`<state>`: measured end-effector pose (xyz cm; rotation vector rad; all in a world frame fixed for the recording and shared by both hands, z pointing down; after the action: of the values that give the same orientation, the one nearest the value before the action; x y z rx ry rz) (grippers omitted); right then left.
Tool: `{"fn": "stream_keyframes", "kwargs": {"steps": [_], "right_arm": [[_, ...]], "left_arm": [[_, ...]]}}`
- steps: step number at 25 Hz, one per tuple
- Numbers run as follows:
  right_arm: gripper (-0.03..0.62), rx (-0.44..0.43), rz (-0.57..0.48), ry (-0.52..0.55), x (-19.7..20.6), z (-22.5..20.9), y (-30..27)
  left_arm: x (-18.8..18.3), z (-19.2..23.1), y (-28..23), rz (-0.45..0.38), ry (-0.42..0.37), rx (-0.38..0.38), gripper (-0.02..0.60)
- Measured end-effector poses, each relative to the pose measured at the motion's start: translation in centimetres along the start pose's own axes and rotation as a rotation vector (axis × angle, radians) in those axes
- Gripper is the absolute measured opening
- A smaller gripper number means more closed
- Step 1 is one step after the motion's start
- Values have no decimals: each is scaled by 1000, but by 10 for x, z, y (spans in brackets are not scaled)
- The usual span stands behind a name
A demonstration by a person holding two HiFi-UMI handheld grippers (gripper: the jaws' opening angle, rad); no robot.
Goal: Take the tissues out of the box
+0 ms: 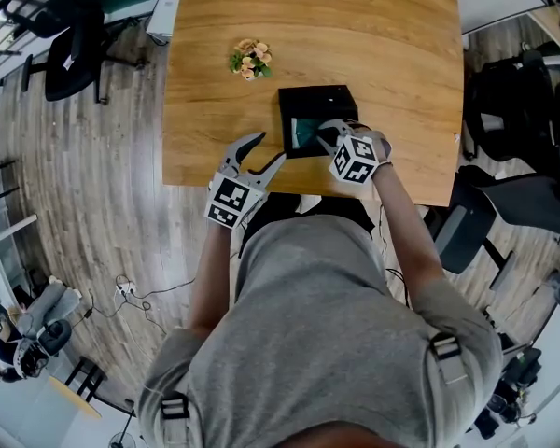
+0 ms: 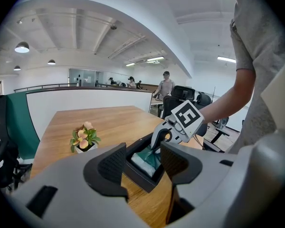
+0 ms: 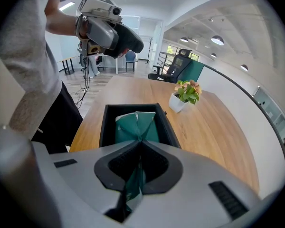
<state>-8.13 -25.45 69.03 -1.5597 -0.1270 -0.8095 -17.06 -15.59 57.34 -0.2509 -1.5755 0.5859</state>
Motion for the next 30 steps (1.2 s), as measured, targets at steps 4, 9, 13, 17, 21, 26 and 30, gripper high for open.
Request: {"fn": "stream_keyframes", "kwargs": {"steps": [4,9,13,17,21,26,30], "right_arm": [[21,19,6,2,-3,0,4],[20,38,10,-2,-7,2,10],[20,58,32,13,-7,3,12],[20,78,52,24,-11,4,14],[20,102,56,22,-17,6,18],[20,127,71,30,-25,8,23],[18,149,73,21,-29,11,27]], "left_arm": [[-2,1,3,-10,-9,9,241],[-4,1,8,-23,-24,21,241],[-2,1,10,-31,-32,34,241],[1,0,12,-39,-41,53,241],[2,-2,19,-50,-57,70,241],[3,-1,27,-62,-67,85,241],[1,-3,33,-66,-86,99,241]]}}
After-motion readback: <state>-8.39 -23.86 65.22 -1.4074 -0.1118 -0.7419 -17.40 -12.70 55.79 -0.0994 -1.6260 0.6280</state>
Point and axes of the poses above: the fingertips, and each gripper's own axes: y backward along the fingers, z to its left, x out of its underside, the point moved 3 cm from there along y, backward along the fingers, and after that the axes turned 8 degrees about -y, right-handed, at the moved point
